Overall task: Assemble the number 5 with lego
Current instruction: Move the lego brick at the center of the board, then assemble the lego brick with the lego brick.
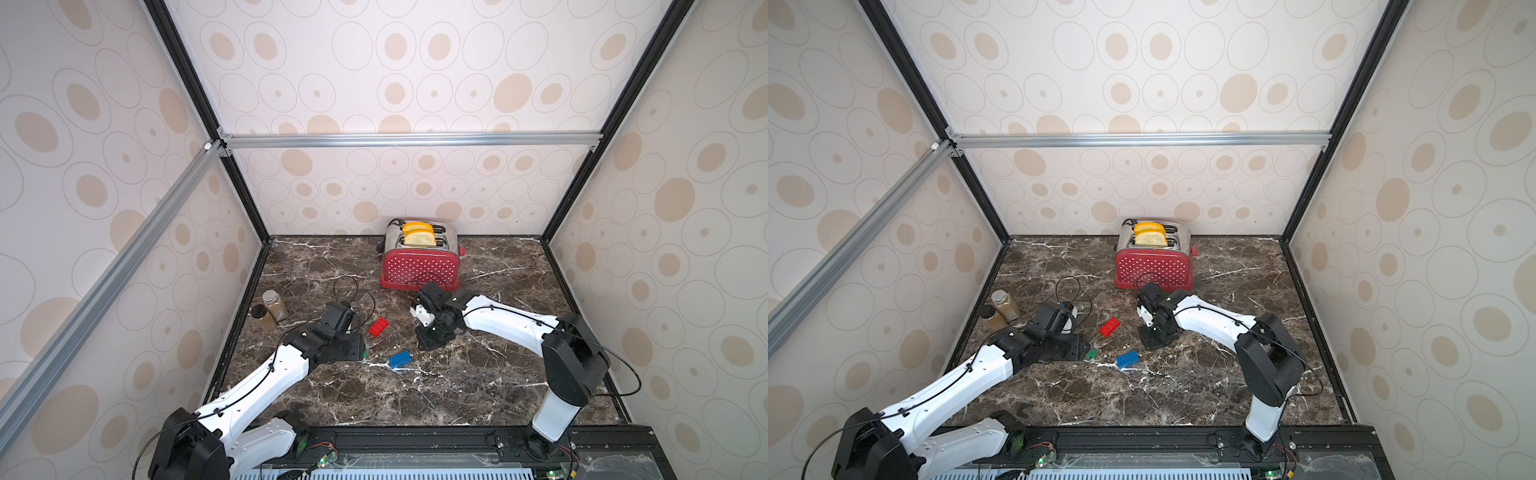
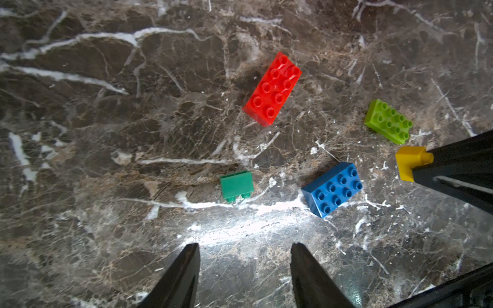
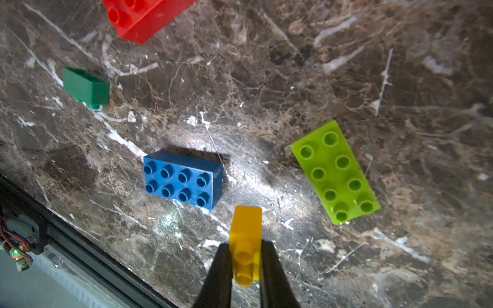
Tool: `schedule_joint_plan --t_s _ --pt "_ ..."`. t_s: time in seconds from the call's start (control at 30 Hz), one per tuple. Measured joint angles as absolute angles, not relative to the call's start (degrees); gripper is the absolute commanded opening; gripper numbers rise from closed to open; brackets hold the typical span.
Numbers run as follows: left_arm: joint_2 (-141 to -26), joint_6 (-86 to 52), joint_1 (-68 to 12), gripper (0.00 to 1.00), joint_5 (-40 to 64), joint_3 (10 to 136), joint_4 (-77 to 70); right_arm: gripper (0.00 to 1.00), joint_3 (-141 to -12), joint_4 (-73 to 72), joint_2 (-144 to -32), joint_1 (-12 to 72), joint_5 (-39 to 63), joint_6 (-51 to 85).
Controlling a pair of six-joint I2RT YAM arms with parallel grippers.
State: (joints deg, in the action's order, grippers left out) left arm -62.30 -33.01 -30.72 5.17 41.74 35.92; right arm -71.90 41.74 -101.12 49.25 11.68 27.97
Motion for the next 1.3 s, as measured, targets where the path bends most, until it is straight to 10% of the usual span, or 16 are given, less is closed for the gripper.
schedule_joint_plan --t_s 1.3 --pt "-61.0 -33.5 -29.7 0.6 0.9 41.2 39.5 0.16 -83.9 48.7 -112.7 55.4 9.3 28.8"
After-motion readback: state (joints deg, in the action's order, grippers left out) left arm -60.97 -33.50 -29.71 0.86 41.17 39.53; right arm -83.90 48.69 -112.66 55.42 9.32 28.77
